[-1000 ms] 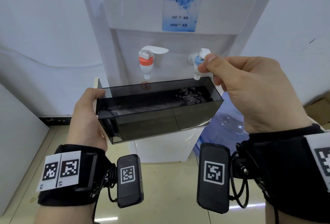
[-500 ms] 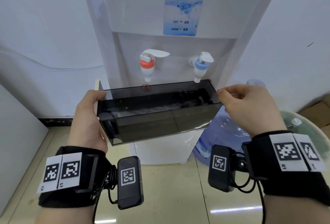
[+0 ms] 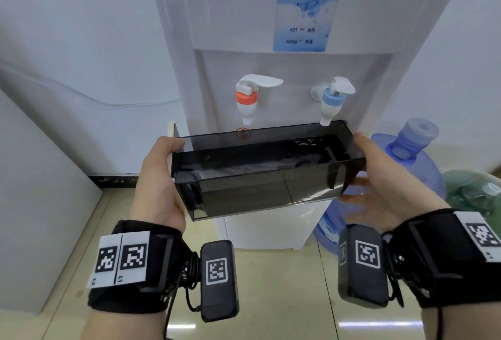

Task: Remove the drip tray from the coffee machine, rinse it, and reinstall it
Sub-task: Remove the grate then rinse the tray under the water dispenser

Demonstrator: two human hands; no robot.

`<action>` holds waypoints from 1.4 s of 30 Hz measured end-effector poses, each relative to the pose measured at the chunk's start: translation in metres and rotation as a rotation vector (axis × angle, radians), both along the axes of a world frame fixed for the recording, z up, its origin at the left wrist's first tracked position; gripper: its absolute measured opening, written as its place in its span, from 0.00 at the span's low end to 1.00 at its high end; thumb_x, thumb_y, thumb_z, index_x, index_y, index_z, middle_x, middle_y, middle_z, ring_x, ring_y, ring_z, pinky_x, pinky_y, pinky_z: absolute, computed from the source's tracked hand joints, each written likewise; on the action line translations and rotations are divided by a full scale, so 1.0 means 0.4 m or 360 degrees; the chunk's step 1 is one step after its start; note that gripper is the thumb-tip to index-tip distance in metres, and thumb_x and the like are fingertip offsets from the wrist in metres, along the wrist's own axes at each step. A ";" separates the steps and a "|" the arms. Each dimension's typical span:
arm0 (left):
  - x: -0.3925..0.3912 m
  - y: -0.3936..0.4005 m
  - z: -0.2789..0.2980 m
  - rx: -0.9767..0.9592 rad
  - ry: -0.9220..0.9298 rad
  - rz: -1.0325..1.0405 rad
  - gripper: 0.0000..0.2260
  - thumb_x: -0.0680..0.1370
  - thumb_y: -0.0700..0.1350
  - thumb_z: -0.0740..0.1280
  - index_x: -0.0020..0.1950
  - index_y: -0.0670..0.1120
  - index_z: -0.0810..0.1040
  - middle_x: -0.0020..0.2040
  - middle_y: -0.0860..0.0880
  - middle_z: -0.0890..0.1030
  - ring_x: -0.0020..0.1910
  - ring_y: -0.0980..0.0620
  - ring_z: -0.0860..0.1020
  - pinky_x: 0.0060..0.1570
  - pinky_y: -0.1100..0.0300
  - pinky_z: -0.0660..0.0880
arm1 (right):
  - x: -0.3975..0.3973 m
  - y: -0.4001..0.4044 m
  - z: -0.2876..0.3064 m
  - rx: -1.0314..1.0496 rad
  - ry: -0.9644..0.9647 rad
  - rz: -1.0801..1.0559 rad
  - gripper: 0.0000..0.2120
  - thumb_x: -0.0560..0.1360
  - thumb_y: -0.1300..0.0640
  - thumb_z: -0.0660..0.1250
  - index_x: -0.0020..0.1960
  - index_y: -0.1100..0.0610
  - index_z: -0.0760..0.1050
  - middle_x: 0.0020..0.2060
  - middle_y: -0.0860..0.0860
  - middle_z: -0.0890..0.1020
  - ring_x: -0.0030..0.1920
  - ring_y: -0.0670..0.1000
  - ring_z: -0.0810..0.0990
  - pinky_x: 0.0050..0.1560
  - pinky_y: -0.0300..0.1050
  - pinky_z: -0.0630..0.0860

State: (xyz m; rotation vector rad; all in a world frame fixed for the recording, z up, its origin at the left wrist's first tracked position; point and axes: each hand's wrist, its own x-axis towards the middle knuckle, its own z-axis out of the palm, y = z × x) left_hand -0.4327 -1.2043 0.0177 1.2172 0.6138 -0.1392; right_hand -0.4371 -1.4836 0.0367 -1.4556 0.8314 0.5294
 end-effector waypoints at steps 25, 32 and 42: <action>-0.269 0.364 0.505 -0.0171 -0.0597 0.0544 0.23 0.60 0.51 0.72 0.52 0.45 0.79 0.42 0.47 0.77 0.36 0.48 0.75 0.33 0.57 0.70 | -0.035 0.392 0.506 0.0680 -0.0967 0.0261 0.30 0.62 0.40 0.74 0.57 0.56 0.76 0.40 0.60 0.71 0.44 0.58 0.77 0.61 0.63 0.77; -0.251 0.546 0.448 -0.0232 -0.0636 0.0722 0.16 0.66 0.48 0.69 0.52 0.44 0.79 0.40 0.47 0.77 0.37 0.48 0.76 0.37 0.54 0.69 | 0.059 0.585 0.443 0.0669 -0.0970 0.0494 0.16 0.73 0.43 0.69 0.54 0.53 0.78 0.40 0.56 0.76 0.43 0.55 0.78 0.55 0.58 0.79; -0.202 0.969 0.422 -0.0120 -0.0636 0.0604 0.25 0.61 0.53 0.73 0.54 0.41 0.79 0.46 0.43 0.79 0.39 0.46 0.78 0.36 0.54 0.74 | 0.097 0.976 0.359 0.0874 -0.0912 0.0580 0.24 0.67 0.45 0.70 0.56 0.59 0.76 0.44 0.60 0.79 0.42 0.58 0.78 0.58 0.59 0.76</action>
